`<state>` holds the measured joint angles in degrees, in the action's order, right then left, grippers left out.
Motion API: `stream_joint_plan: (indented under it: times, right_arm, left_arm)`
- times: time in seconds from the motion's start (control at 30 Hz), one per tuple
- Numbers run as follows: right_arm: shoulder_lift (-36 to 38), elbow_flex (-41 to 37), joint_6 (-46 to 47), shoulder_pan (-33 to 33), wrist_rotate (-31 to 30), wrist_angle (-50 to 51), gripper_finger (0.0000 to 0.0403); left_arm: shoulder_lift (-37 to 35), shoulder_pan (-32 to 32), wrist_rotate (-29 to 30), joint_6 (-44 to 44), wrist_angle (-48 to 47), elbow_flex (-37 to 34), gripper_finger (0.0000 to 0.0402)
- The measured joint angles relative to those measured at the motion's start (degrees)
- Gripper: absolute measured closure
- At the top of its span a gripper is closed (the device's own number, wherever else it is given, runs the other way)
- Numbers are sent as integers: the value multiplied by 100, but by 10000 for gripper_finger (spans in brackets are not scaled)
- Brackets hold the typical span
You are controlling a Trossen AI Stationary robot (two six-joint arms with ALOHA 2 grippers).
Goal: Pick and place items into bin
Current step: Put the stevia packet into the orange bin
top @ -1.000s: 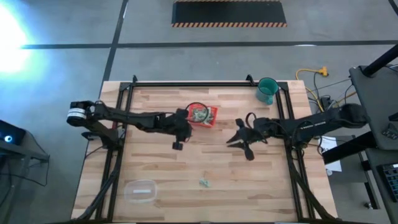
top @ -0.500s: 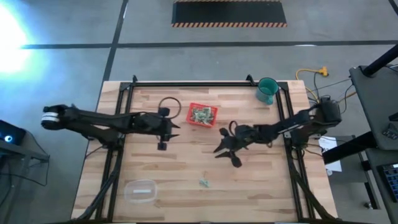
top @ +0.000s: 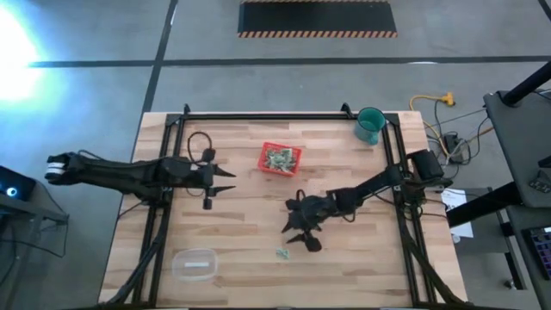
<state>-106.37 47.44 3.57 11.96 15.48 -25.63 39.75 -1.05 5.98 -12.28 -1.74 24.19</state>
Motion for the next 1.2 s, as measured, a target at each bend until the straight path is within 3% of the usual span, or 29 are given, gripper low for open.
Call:
stream_joint_plan:
  times: [0.17,0.4,0.57,0.9,1.2]
  right_arm:
    - [-64,496,-118,216,-180,775,225]
    - [-78,799,-314,595,-1040,1205,225]
    - [-78,842,150,700,-1290,1217,225]
    - [-368,850,302,732,-1401,1178,225]
    - [-1117,1527,35,728,-957,1584,225]
  left_arm:
    - [-226,-56,6,-2,-58,-97,267]
    - [-165,-65,6,0,-4,-97,267]
    - [-74,-62,6,0,4,-82,267]
    - [-87,-62,6,0,4,-77,267]
    - [-79,-62,6,1,0,-77,267]
